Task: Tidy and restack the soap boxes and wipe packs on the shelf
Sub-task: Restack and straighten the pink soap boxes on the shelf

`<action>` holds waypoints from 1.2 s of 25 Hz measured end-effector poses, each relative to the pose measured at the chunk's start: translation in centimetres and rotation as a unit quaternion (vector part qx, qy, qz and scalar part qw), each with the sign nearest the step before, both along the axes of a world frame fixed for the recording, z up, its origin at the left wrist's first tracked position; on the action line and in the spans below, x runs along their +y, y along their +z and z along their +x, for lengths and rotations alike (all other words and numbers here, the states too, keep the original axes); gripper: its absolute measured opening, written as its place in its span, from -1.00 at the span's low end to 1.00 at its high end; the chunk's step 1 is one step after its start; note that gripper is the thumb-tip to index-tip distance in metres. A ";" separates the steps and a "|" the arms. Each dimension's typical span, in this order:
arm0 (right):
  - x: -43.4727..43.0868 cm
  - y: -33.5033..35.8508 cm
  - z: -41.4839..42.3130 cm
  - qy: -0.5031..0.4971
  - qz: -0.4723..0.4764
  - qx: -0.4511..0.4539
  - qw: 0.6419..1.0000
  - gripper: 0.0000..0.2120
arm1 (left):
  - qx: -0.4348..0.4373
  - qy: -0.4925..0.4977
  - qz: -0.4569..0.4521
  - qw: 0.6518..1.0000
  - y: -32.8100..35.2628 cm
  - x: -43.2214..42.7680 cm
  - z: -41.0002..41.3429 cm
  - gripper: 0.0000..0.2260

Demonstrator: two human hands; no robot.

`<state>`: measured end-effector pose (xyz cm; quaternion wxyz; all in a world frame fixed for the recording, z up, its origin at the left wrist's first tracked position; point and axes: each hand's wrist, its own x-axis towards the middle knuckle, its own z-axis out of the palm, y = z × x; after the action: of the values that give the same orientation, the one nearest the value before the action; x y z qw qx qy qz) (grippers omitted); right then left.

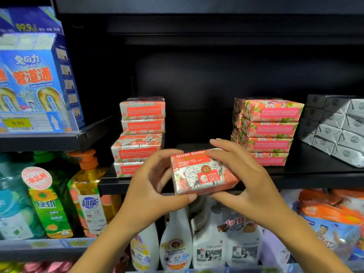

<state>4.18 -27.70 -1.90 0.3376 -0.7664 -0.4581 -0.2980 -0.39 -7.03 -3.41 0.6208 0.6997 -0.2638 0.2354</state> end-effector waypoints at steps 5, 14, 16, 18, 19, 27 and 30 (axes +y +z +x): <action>-0.3 0.7 0.2 0.000 -0.037 0.005 0.999 -0.33 | -0.030 0.020 0.058 0.998 -0.4 0.2 0.3 -0.42; 1.7 0.6 3.9 -0.089 -0.041 0.116 0.988 -0.31 | -0.101 0.368 0.242 0.892 -2.5 2.2 0.6 -0.76; 2.3 0.7 4.9 -0.090 -0.056 0.131 0.986 -0.34 | -0.109 0.375 0.250 0.886 -3.0 2.5 0.9 -0.82; 3.0 1.0 5.5 -0.083 -0.076 0.142 0.983 -0.39 | -0.120 0.377 0.248 0.885 -3.3 2.8 1.1 -0.85; 3.3 1.1 5.8 -0.079 -0.089 0.140 0.983 -0.43 | -0.123 0.375 0.245 0.885 -3.4 2.8 1.2 -0.87; 6.0 1.8 8.0 -0.137 -0.136 0.087 0.977 -0.60 | -0.125 0.367 0.238 0.891 -3.5 2.8 1.4 -0.93; 6.5 2.0 8.7 -0.141 -0.144 0.101 0.974 -0.59 | -0.128 0.365 0.238 0.891 -3.5 2.7 1.3 -0.93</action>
<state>12.85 -21.17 0.07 0.2227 -0.8900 -0.3469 -0.1950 0.95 -4.31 -6.92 0.2669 0.8370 -0.1152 0.4637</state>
